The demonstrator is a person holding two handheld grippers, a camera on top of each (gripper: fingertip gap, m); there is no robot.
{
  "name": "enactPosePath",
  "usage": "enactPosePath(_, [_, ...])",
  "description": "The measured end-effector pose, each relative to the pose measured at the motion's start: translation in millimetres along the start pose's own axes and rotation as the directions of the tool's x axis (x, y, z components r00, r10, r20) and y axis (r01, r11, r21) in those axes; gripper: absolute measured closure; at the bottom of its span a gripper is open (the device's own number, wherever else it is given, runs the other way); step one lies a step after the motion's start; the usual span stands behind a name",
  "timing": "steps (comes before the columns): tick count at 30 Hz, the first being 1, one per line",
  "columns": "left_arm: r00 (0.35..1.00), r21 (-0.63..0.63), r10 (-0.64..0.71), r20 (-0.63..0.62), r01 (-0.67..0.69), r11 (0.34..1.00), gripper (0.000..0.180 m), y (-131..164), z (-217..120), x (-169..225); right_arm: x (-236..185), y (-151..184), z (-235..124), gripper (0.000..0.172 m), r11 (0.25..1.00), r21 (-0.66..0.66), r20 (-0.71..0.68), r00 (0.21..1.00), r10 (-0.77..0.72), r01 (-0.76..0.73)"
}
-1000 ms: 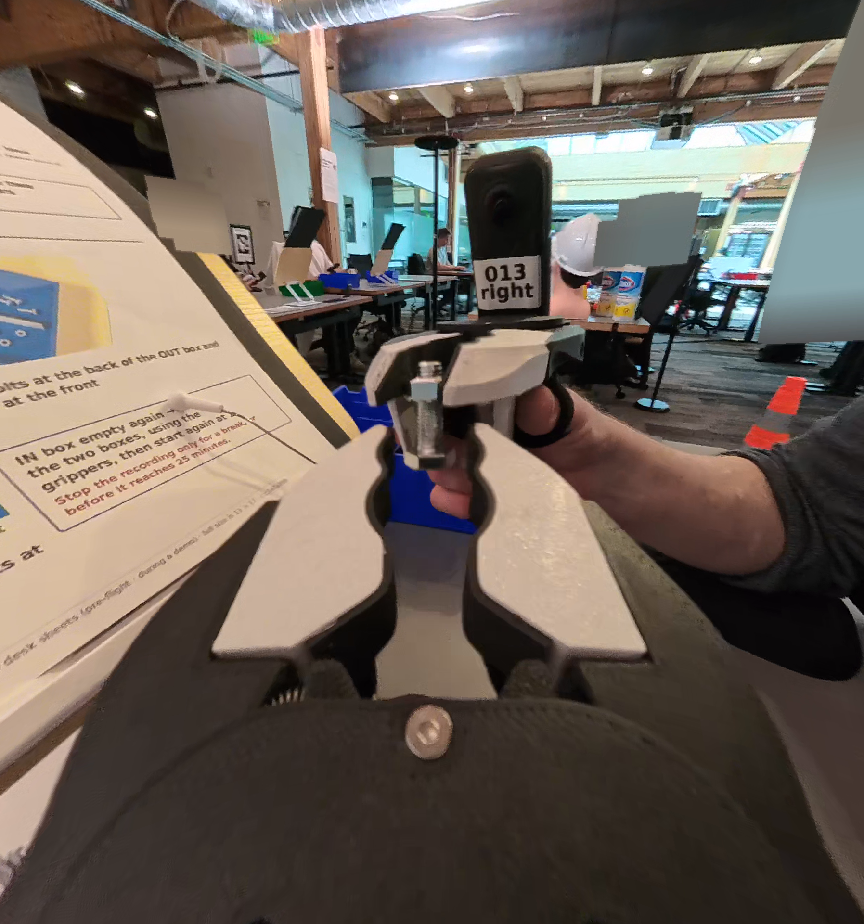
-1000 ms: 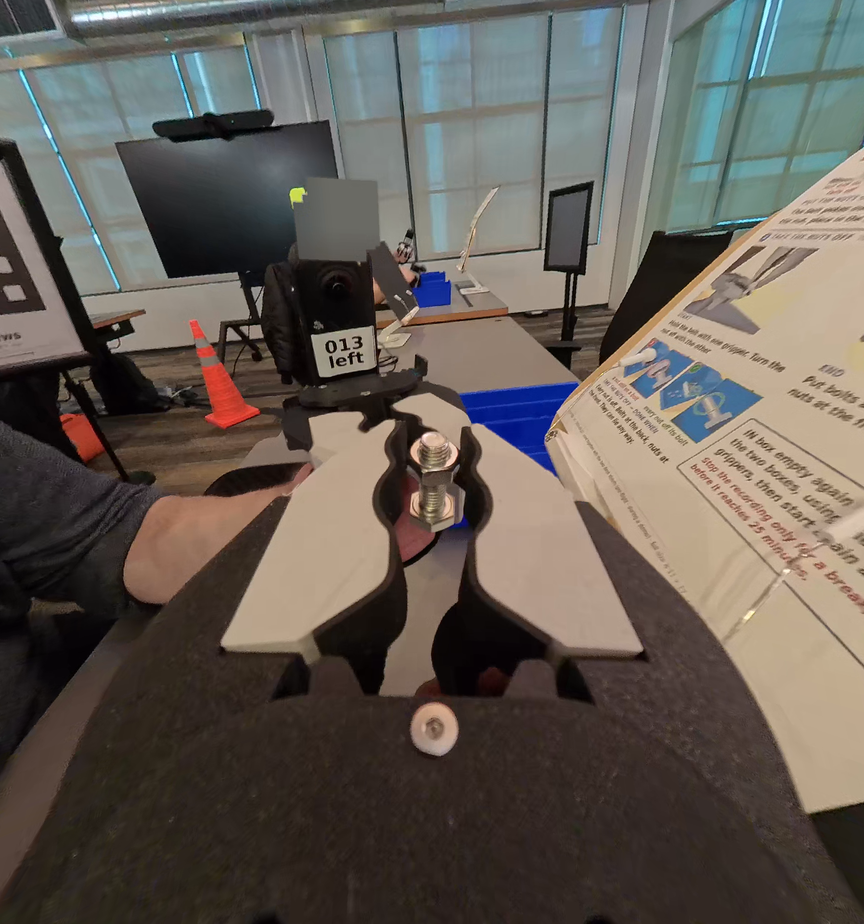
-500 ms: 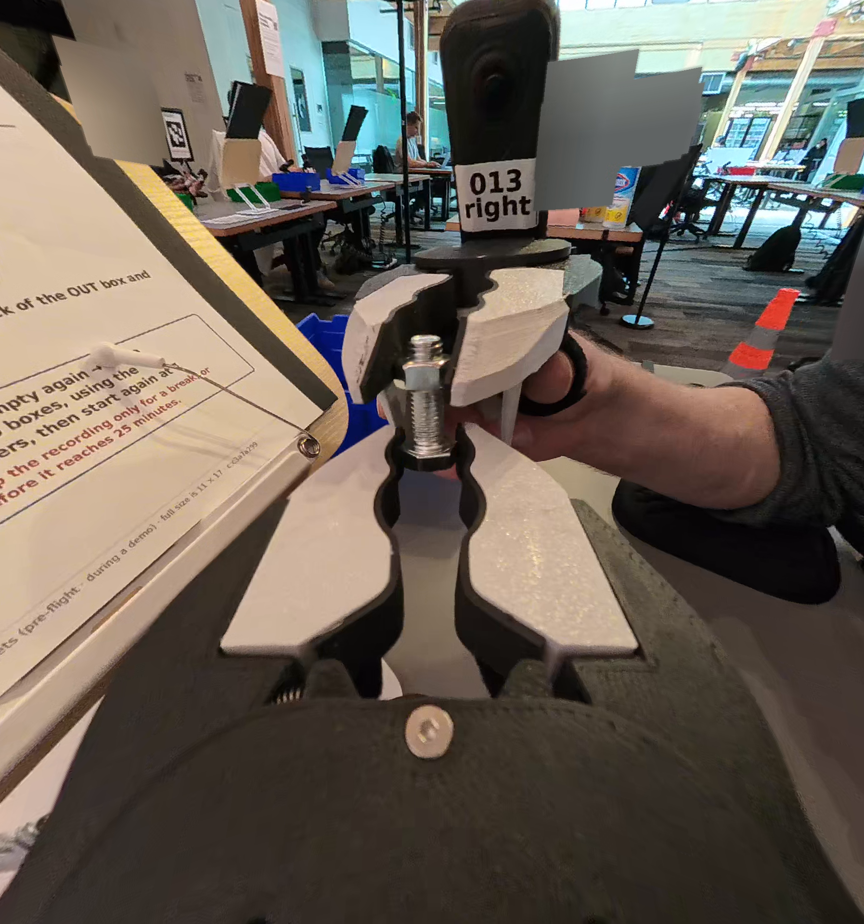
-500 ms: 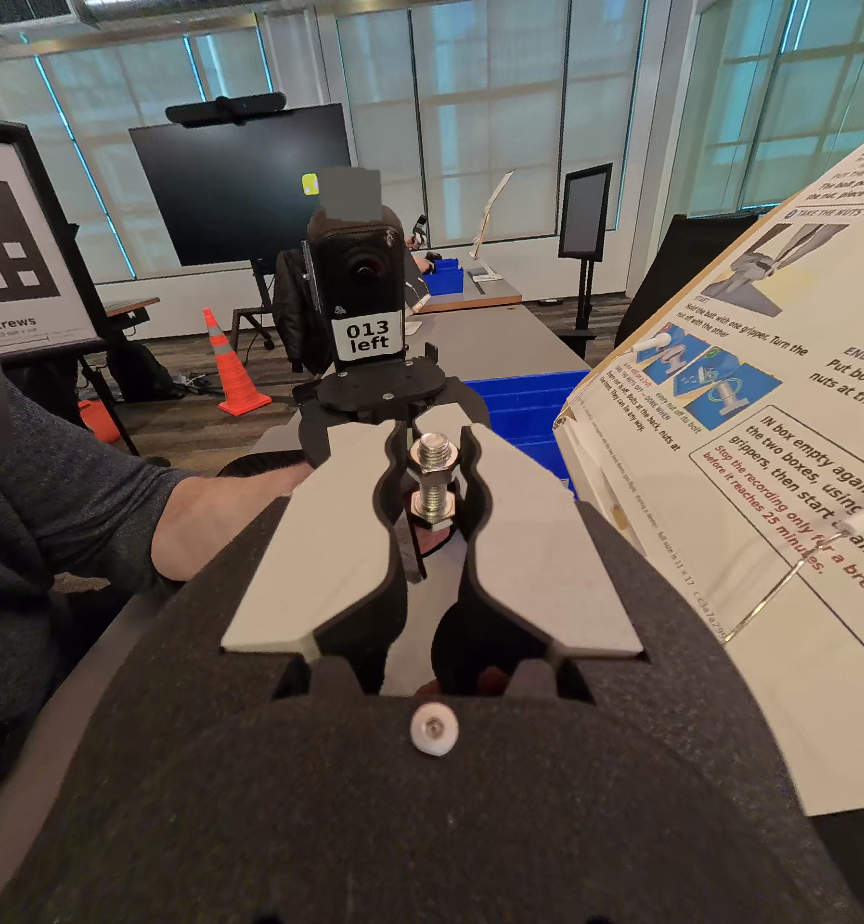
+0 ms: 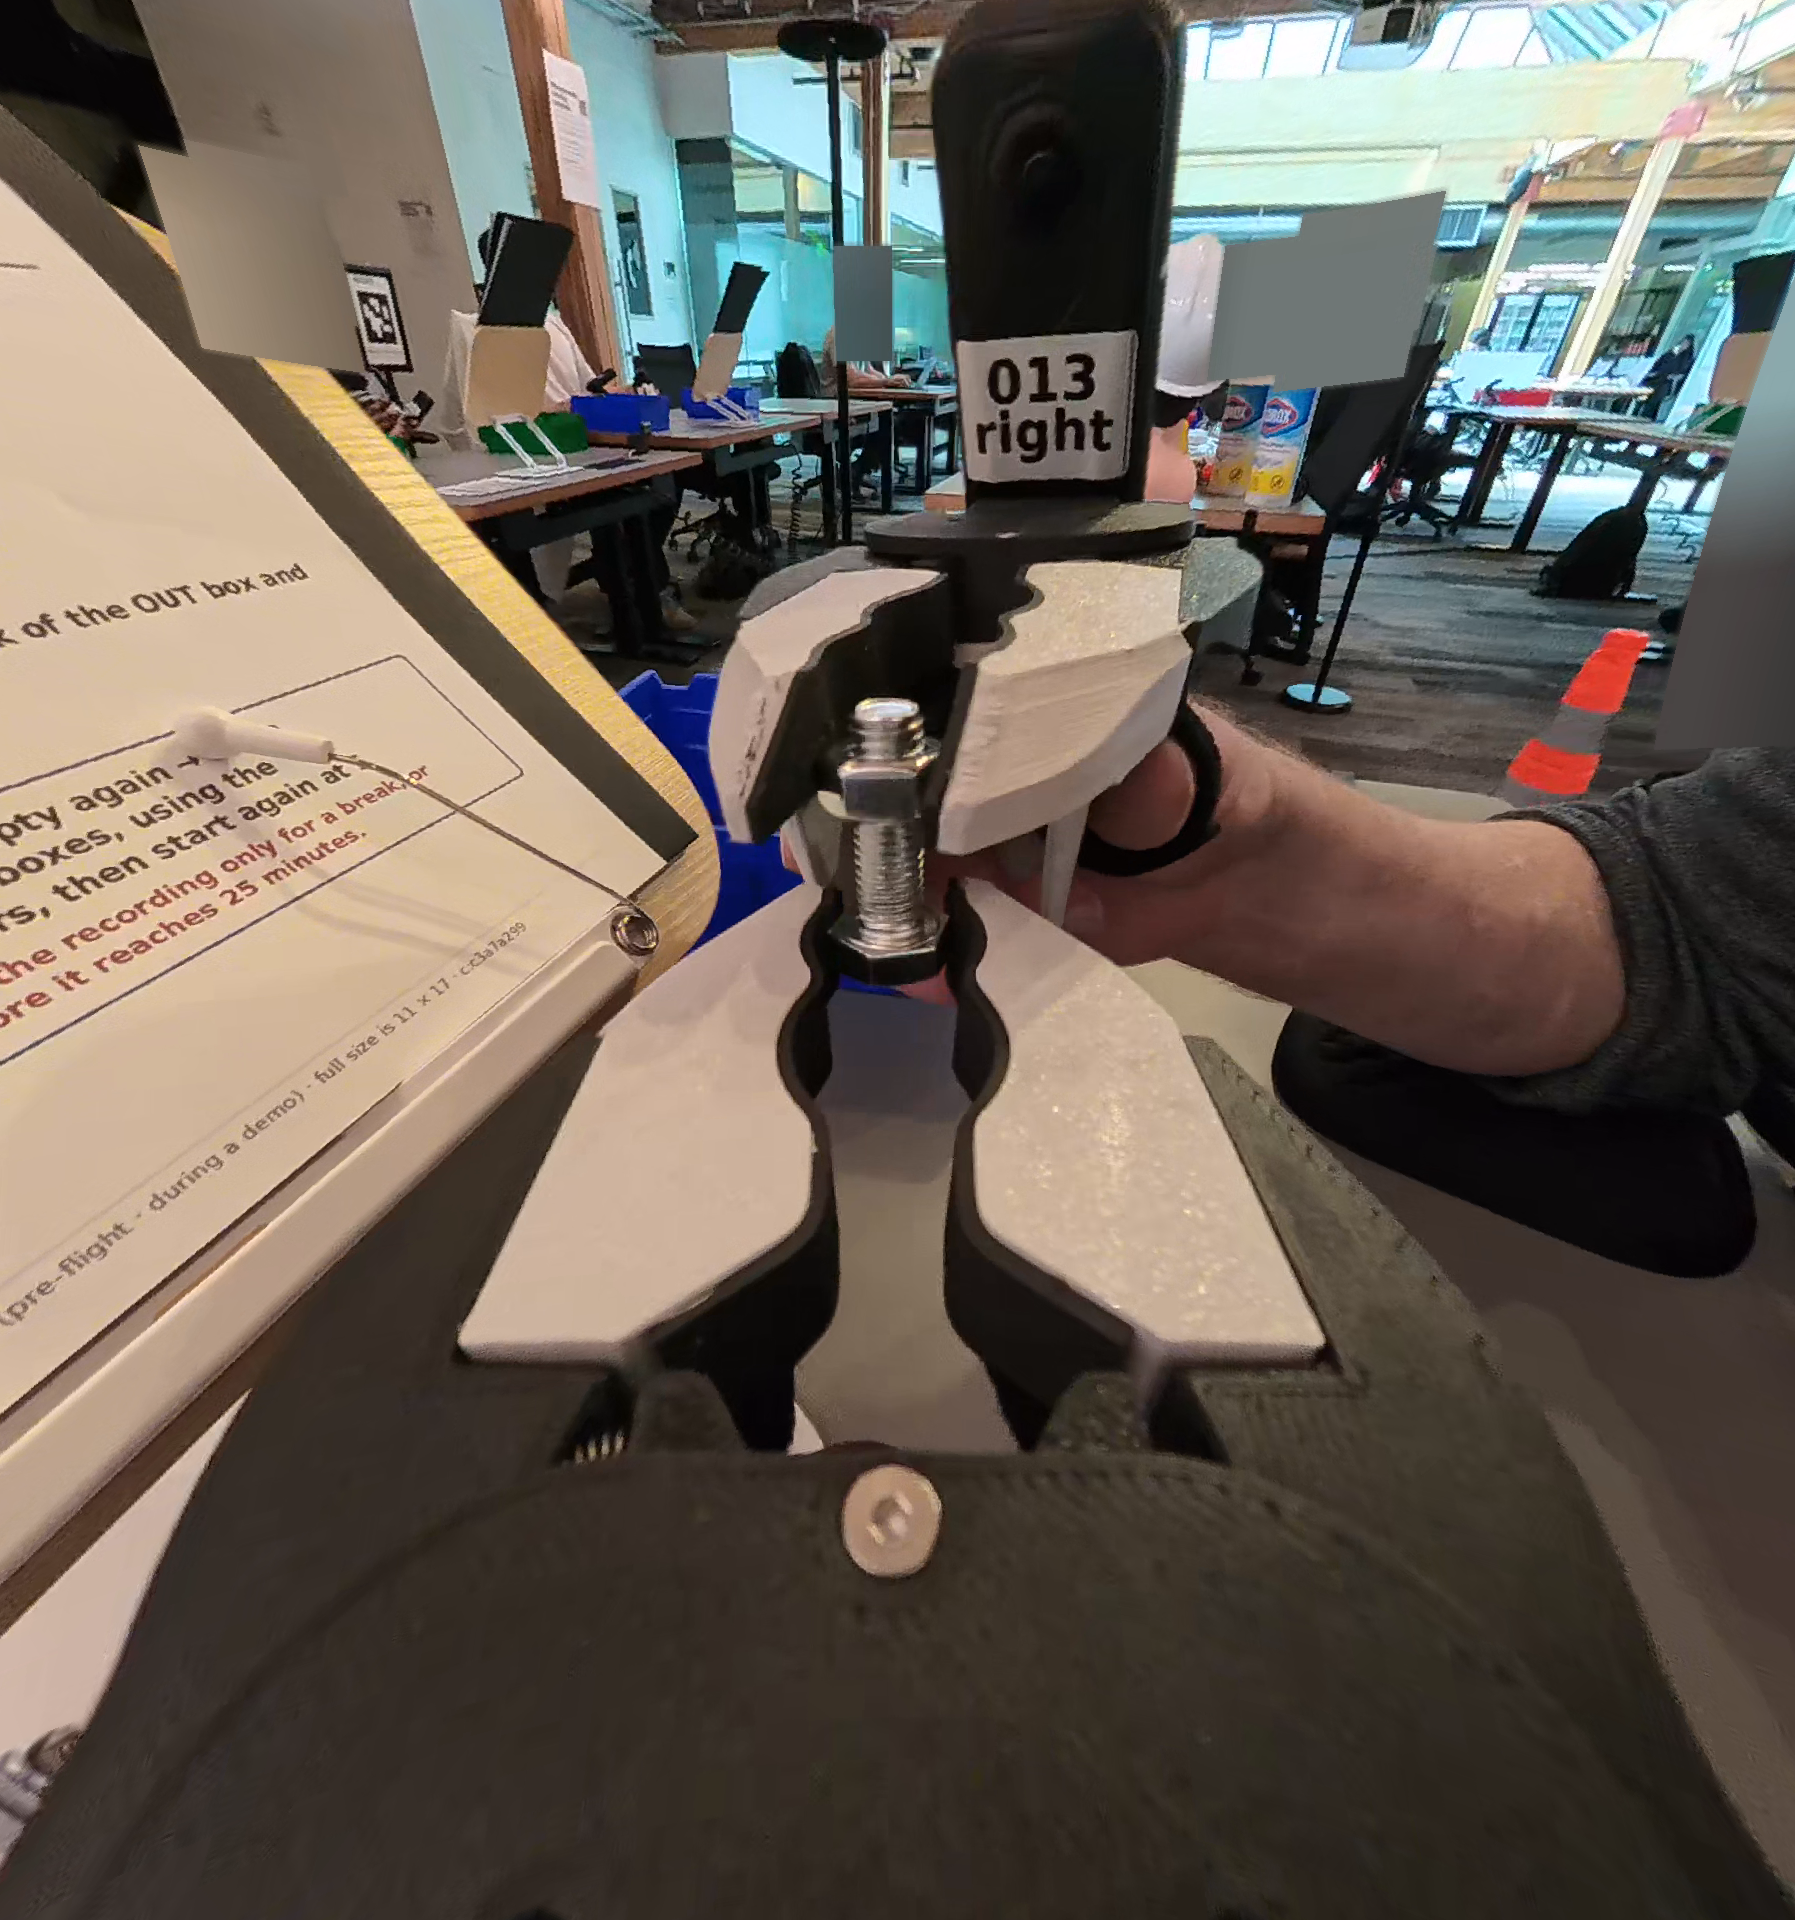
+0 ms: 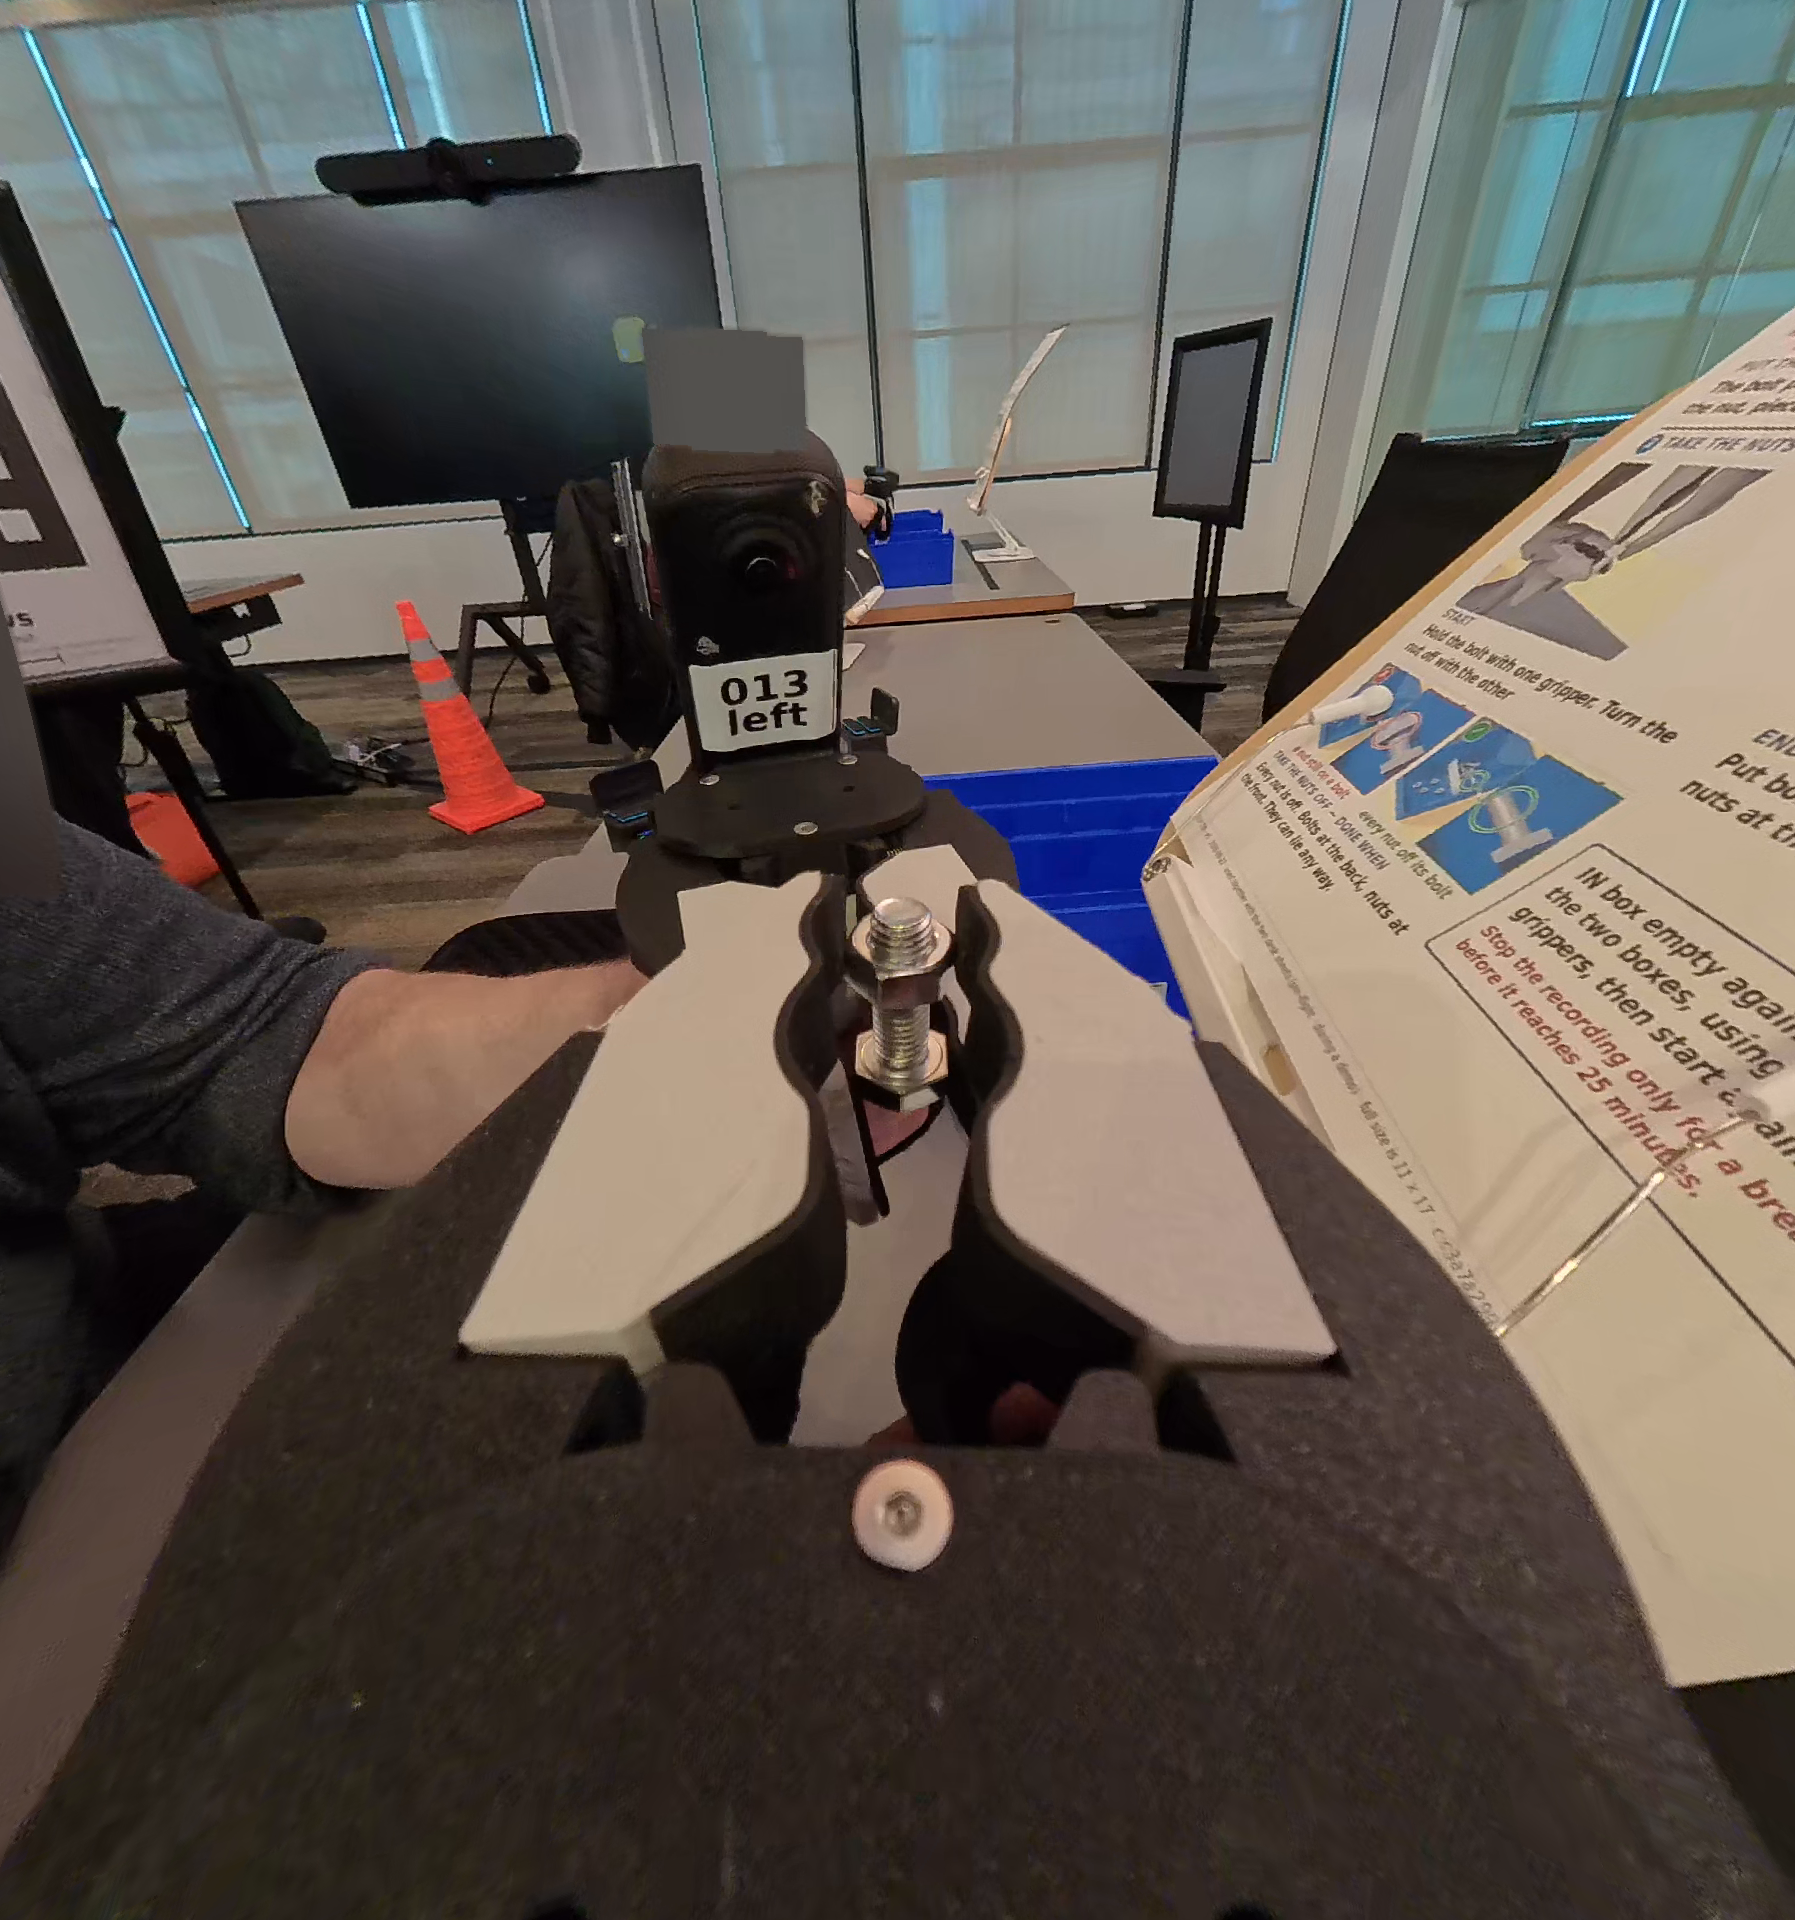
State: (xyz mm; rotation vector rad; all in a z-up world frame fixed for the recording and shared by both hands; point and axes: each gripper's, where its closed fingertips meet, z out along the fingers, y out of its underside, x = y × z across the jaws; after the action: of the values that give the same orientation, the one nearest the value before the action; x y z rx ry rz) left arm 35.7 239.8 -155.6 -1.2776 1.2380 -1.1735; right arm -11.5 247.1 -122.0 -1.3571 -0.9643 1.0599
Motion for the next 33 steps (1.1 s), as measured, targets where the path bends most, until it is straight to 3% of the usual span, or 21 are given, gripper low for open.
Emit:
enactPosePath(1, [1.000, 0.000, 0.001, 0.004, -0.001, 1.000, 0.162, 0.1, 0.4, -0.4, 0.8, -0.2, -0.4, 0.152, 1.000, 0.008, -0.001, 1.000, 0.006, -0.006])
enactPosePath(14, [1.000, -0.033, 0.007, -0.003, -0.007, 0.999, 0.162, 5.3, 1.3, -0.2, 1.4, 1.9, -0.5, 0.152, 0.999, 0.029, 0.022, 1.000, 0.015, -0.015])
enactPosePath(20, [1.000, -0.033, -0.005, -0.009, 0.005, 0.999, 0.149, 7.6, 0.3, -2.8, -2.4, -3.1, 1.4, 0.152, 0.999, 0.044, 0.012, 1.000, -0.010, 0.010])
enactPosePath(27, [0.986, -0.066, -0.040, -0.160, 0.029, 0.997, 0.153, 11.2, -7.1, 13.4, -14.2, 1.8, 2.6, 0.152, 0.998, 0.010, 0.081, 0.994, -0.068, 0.068])
enactPosePath(33, [0.975, -0.062, -0.059, -0.216, 0.047, 0.997, 0.161, 11.5, -10.3, 18.7, -18.0, 11.8, 6.3, 0.152, 0.999, -0.014, 0.132, 0.990, -0.041, 0.044])
